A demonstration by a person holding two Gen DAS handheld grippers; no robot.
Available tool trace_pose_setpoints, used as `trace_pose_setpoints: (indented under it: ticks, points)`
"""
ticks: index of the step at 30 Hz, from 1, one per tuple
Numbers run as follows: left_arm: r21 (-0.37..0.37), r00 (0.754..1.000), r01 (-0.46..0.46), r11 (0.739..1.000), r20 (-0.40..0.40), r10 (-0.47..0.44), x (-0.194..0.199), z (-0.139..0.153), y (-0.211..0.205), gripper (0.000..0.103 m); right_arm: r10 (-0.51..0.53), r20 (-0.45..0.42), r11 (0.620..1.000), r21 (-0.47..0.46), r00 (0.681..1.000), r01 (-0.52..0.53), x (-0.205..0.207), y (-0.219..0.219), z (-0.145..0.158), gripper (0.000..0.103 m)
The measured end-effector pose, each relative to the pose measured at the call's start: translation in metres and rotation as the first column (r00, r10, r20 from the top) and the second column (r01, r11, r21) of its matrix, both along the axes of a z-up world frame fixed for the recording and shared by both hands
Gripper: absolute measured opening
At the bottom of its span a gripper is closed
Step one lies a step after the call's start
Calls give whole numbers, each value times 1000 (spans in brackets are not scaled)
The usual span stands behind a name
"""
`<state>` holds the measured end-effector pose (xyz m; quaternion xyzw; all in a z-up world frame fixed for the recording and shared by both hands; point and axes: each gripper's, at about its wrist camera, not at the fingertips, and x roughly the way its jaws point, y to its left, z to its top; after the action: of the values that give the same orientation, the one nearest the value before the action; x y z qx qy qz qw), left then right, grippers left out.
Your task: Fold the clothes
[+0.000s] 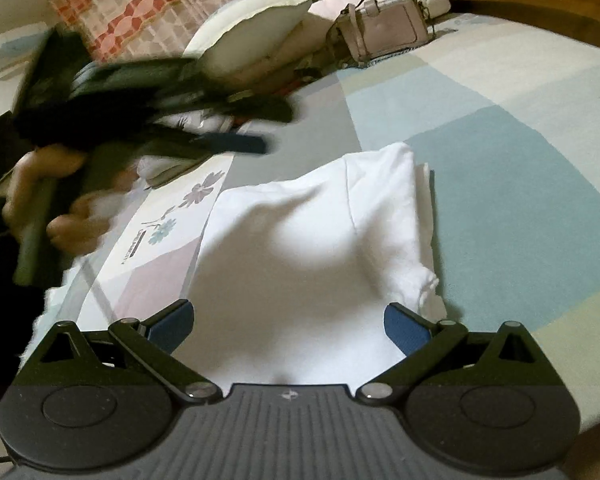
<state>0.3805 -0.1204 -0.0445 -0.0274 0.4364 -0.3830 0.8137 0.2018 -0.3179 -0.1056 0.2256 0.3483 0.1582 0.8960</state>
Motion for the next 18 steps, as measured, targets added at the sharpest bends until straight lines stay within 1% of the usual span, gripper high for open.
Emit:
trace_pose_setpoints:
  ticks: [3,6,9,11,14,16,18]
  points:
    - [22,1000,-29,999,0,29,-12,-9,30,69,-6,24,1000,-8,1000,6,-2,5,10,103]
    - [-2,998,-47,999,-35,47,-14,-29,45,69,12,53,999,-39,999,-9,-4,9,16,103]
    - [-26,996,-71,997,-62,69,-2,-53,46,69,21,51,996,-90,998,-16,2,13,12,103]
    - [-43,994,-84,996,-75,80,8,-64,45,68,12,22,995,-103,1000,-10,4,12,5,103]
    - [-33,995,-96,995,-42,95,11,-59,43,66,15,-8,996,-93,1000,-16,5,6,-5,103]
    - [-21,995,-104,994,-13,104,11,-53,42,66,18,-4,996,-91,1000,-18,3,5,-2,103]
    - [-7,996,-88,996,23,88,-1,-45,42,68,14,26,993,-121,1000,-11,0,6,5,103]
